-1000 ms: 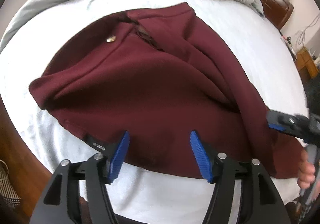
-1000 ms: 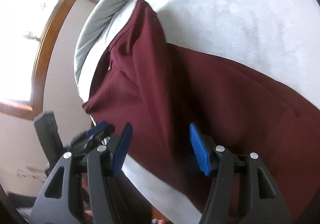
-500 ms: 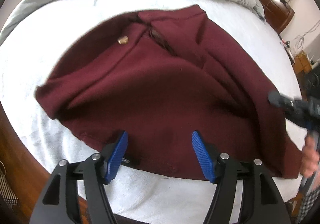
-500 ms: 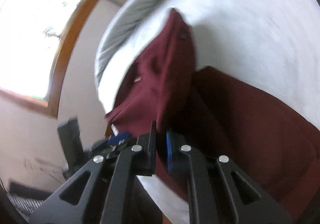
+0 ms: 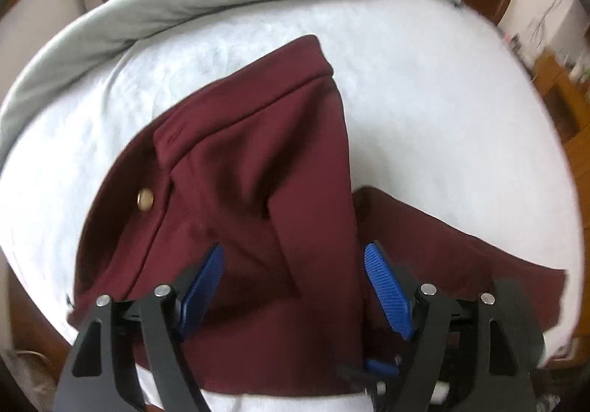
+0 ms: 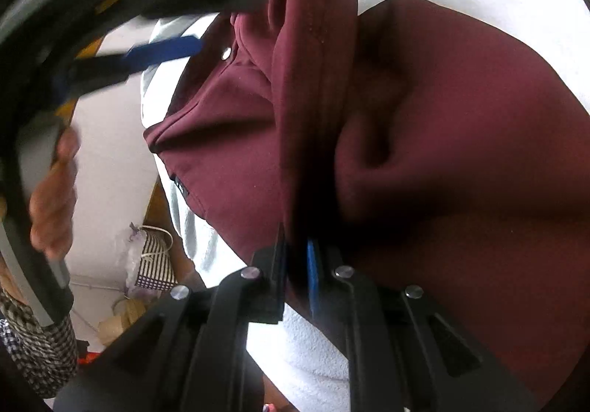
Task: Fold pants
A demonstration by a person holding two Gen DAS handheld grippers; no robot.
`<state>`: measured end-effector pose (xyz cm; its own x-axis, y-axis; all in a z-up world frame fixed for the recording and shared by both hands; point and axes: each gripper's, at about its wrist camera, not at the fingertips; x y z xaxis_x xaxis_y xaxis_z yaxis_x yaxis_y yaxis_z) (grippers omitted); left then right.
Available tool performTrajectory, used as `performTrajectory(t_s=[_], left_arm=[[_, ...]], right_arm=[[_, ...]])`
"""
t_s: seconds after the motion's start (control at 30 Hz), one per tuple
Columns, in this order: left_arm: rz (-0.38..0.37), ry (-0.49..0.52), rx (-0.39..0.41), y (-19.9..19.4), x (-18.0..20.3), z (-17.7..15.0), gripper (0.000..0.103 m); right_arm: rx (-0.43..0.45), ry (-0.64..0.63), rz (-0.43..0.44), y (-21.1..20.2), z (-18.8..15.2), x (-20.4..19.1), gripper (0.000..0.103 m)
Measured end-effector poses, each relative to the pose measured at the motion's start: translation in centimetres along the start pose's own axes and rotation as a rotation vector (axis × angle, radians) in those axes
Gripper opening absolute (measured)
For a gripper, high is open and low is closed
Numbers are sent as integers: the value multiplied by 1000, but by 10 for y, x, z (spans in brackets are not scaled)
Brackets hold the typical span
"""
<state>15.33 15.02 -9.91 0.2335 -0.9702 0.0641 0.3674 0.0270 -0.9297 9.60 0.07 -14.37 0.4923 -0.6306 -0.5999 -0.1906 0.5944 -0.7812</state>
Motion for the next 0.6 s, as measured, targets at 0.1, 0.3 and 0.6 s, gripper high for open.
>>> performTrajectory(t_s=[0.1, 0.3, 0.6], left_arm=[[28, 2, -32, 14, 12, 15, 79], [109, -19, -109, 45, 14, 35, 74], [-39, -130, -62, 35, -19, 19, 15]], right_arm=[[2, 9, 6, -1, -1, 2, 9], [9, 26, 34, 1, -2, 4, 9], [34, 51, 77, -21, -2, 23, 14]])
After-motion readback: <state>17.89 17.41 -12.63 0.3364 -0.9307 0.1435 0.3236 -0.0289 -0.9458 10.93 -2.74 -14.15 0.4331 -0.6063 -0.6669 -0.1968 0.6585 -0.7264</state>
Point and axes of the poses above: each gripper's, at about its wrist camera, not at the fingertips, and y roughly the way its jaws point, x to its right, z to its top, and after that the axes turned 1 degree about z, right-handed
